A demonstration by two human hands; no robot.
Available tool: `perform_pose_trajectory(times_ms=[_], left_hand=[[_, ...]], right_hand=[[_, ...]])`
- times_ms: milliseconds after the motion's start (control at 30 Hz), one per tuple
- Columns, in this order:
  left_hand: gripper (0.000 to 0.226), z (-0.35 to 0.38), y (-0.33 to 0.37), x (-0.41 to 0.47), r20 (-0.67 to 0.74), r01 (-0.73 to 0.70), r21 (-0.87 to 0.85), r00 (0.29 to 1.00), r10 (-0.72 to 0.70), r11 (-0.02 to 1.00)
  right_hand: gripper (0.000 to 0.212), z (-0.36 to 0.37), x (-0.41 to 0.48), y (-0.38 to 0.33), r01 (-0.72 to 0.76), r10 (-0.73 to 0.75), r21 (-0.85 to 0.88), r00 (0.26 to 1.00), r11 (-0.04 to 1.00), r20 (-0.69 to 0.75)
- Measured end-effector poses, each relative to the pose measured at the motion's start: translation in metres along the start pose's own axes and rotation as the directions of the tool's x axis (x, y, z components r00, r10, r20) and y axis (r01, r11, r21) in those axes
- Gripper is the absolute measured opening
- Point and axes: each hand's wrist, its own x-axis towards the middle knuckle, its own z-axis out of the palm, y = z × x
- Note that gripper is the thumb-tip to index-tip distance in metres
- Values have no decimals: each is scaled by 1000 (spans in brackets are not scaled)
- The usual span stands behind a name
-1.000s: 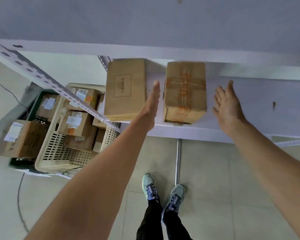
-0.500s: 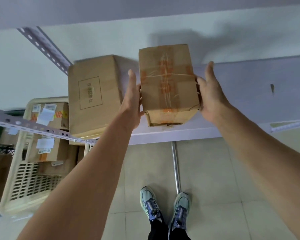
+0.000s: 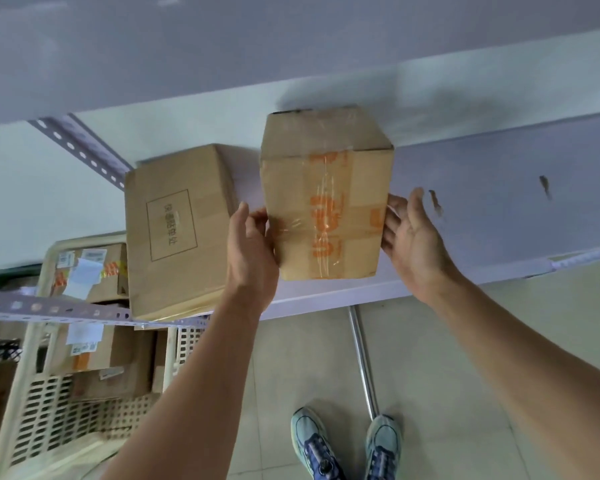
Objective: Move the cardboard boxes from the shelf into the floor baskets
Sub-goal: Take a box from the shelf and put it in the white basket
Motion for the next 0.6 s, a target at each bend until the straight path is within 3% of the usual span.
perform_pose_trajectory(times_ms=[100,233,433,600], left_hand=[[46,-5,-7,-8,11,27,-43,1000,-27,999],[70,-19,-20,-22,110,97,17,989,-98,995],[84,-17,-11,-16,105,146,126,982,-160,981],[92,-3,17,-10,70,166,137,982,-177,977]], right_hand=[[66,2,-6,13,-40,43,75,998,996,-35],[81,1,-15,28,-89,92,67,995,994,-40],[94,3,-3,22,-162,162,-9,987,987,10],[96,4,3,0,-182,183,34,983,983,-10]])
